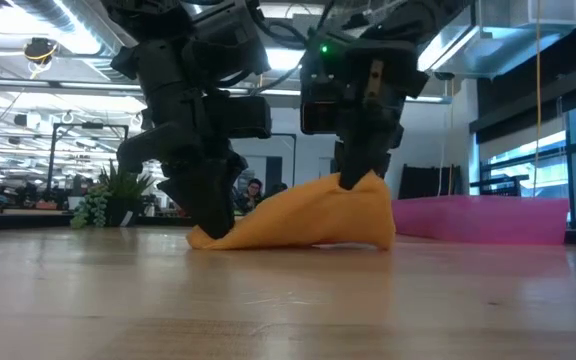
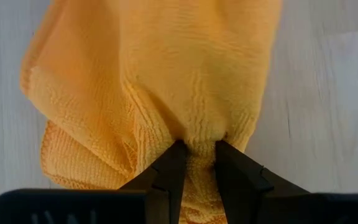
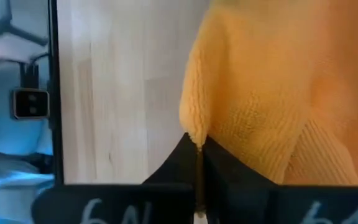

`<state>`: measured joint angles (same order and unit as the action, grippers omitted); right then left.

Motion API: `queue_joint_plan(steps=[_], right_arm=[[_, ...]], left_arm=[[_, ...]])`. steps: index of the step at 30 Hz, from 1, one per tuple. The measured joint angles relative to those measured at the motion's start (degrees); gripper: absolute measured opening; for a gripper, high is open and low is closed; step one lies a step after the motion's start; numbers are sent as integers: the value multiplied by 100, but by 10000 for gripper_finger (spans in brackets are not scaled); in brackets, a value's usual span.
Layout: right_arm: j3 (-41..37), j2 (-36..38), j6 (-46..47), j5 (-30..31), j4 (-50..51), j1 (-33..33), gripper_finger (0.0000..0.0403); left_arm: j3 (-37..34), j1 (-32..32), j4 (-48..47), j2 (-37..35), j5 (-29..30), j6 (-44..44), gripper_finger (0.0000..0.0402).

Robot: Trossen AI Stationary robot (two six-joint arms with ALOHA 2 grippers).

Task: Roll microfiber towels into tight, uniform cylinder then place into a basket
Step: Roll the yellow microfiber cloth on the table

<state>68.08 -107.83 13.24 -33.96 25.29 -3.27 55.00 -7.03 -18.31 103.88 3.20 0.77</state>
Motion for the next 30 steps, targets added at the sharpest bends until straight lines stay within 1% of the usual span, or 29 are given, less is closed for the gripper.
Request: queue_joint_plan(steps=[4, 8, 11, 16, 24, 30], right_arm=[[0, 0, 157, -230, 116, -327, 8], [0, 2, 272, -289, 172, -588, 8], [0, 2, 299, -488, 152, -766, 9], [0, -40, 322, -487, 193, -1062, 9], [-6, -379, 323, -535, 122, -1429, 9], [-7, -448, 299, -539, -106, -1623, 9]], left_arm=[[0, 0, 0, 0, -11, -123, 84], [0, 0, 0, 0, -9, -145, 84], [2, 0, 9, 2, -4, -238, 84], [6, 0, 34, 7, 35, -257, 84], [7, 2, 42, 7, 16, -285, 84], [7, 7, 46, 7, -31, -288, 84]])
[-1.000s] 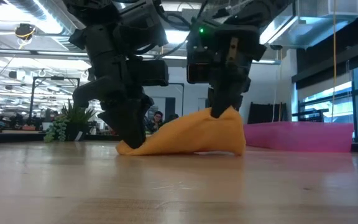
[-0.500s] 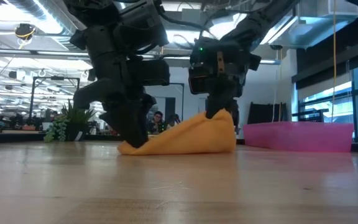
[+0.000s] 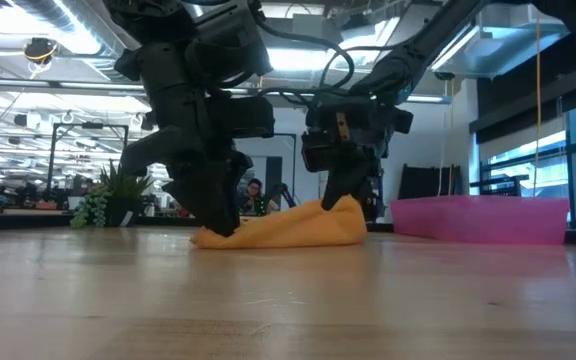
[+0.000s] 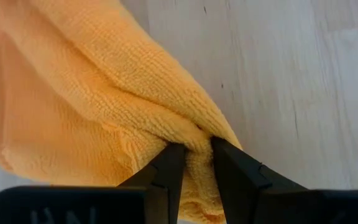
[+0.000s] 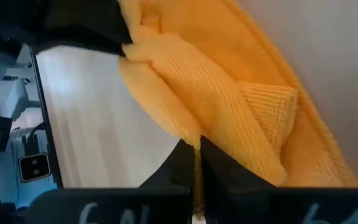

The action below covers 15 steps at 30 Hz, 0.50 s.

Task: Roll microfiber towels into tight, uniform cylinder then place into a basket
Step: Roll the yellow microfiber cloth on the table

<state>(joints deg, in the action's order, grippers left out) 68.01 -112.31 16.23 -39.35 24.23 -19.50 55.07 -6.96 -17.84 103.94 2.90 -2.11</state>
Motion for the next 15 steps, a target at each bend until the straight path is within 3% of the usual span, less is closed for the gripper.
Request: queue_joint_plan(steps=[15], right_arm=[[-2, -248, 326, 130, -466, -252, 9]], left_arm=[[0, 2, 6, 0, -16, -4, 84]])
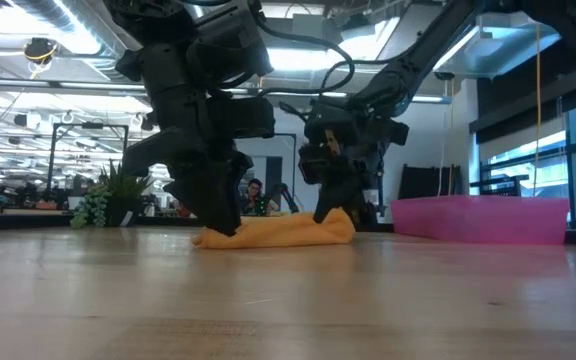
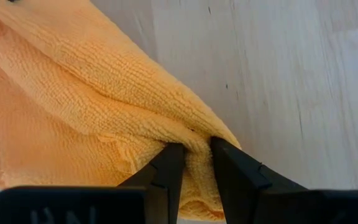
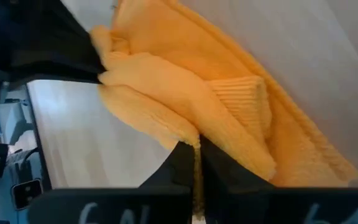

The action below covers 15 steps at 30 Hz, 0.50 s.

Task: Roll microfiber towels into tight, uniform cylinder then place into a basket
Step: Roll the yellow microfiber cloth on the table

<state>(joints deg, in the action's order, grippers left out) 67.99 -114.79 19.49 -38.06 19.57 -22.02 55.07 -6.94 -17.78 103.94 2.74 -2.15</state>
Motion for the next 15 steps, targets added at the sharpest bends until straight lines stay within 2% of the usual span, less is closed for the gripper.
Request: queue_joint_plan(steps=[8, 15], right_arm=[[2, -106, 15, 63, -61, -4, 10], [7, -106, -24, 212, -55, -32, 10]], left_arm=[[0, -7, 0, -5, 131, 37, 84], [-39, -28, -372, -575, 338, 183, 84]])
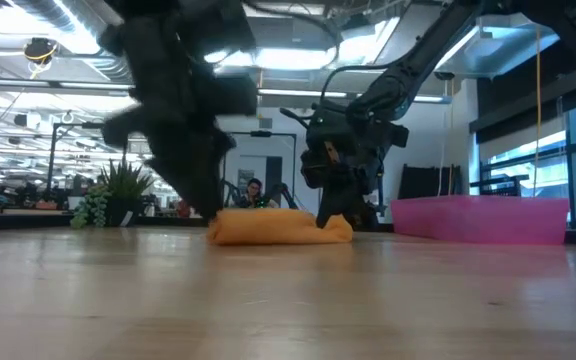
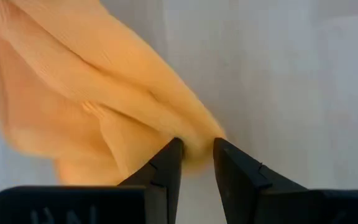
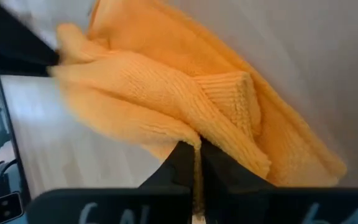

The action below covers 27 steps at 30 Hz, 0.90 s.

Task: Roll microfiber towels into tight, uniform cylinder then place into a basket
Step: Roll the yellow microfiber cloth on the table

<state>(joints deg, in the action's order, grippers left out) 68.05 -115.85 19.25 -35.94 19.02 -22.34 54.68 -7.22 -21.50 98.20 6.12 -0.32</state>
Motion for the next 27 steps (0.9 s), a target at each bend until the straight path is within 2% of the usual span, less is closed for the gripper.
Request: queue_joint_plan(steps=[5, 11, 16, 18, 23, 27], right_arm=[[0, 0, -22, 109, 14, -4, 10], [0, 0, -24, 137, 12, 6, 10], [0, 0, -24, 128, 12, 11, 10], [0, 0, -22, 124, 10, 11, 10], [0, 0, -22, 112, 9, 13, 10], [0, 0, -4, 102, 10, 17, 10]], left_arm=[[2, -75, -299, -397, 97, 203, 84], [7, -265, -38, -503, 245, -1, 84], [13, -419, 113, -505, 1090, -30, 83], [13, -457, 236, -505, 1040, -33, 81], [33, -464, 634, -233, 280, -423, 83], [28, -410, 713, 135, 359, -712, 84]])
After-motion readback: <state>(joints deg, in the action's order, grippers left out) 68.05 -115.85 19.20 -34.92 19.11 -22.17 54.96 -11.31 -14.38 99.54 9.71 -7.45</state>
